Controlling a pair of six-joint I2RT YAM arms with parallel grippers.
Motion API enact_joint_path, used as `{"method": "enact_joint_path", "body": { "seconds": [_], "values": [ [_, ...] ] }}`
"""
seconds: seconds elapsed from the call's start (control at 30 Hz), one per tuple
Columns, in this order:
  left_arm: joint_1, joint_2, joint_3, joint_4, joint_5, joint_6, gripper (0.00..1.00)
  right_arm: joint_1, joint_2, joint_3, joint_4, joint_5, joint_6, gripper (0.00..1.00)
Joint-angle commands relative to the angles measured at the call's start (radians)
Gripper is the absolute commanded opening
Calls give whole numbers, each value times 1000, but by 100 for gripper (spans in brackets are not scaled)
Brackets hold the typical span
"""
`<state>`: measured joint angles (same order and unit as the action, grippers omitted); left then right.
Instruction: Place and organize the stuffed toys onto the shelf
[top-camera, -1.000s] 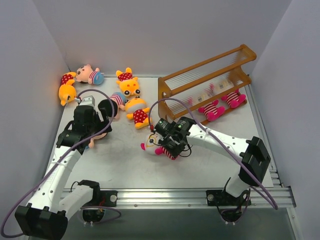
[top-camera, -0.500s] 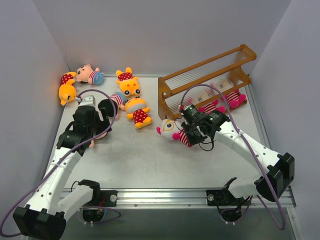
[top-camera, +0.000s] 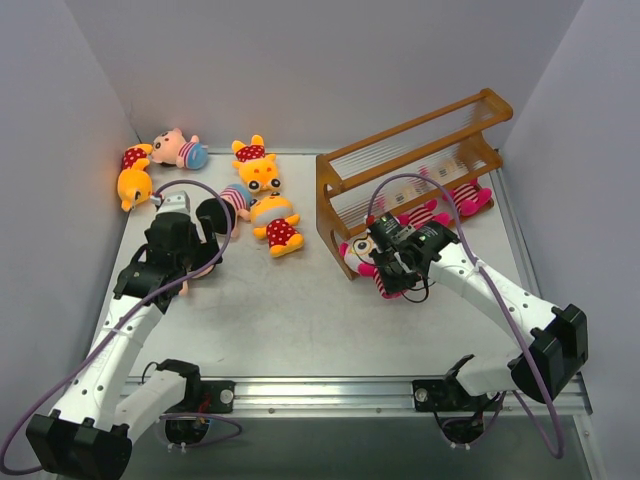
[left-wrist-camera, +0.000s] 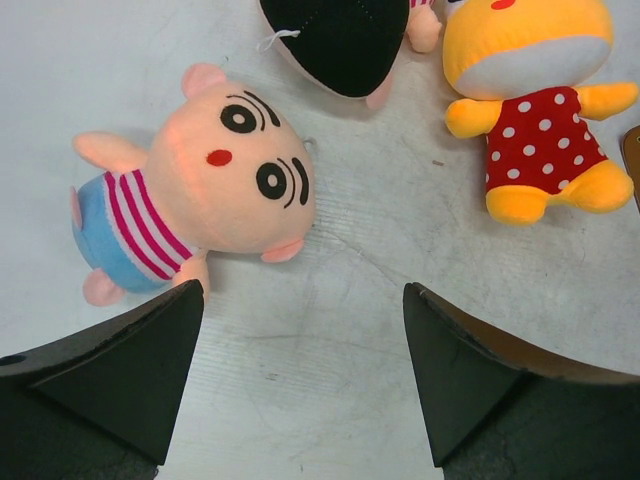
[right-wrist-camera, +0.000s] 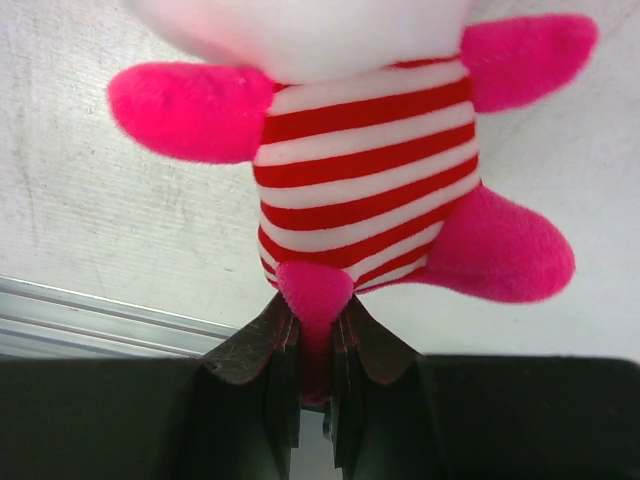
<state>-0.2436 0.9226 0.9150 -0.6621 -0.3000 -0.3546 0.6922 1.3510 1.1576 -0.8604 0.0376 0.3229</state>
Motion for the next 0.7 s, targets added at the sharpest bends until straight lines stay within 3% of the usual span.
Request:
{"method": "enact_joint_path", "body": {
  "seconds": [0.0,0.67],
  "values": [
    [-5,-11,2,44,-16,11,89,-8,-18,8,-20,50,19,0],
    [-5,-22,-2,41,-34,14,89,-28,85,-81,438,139,-5,0]
  ]
}}
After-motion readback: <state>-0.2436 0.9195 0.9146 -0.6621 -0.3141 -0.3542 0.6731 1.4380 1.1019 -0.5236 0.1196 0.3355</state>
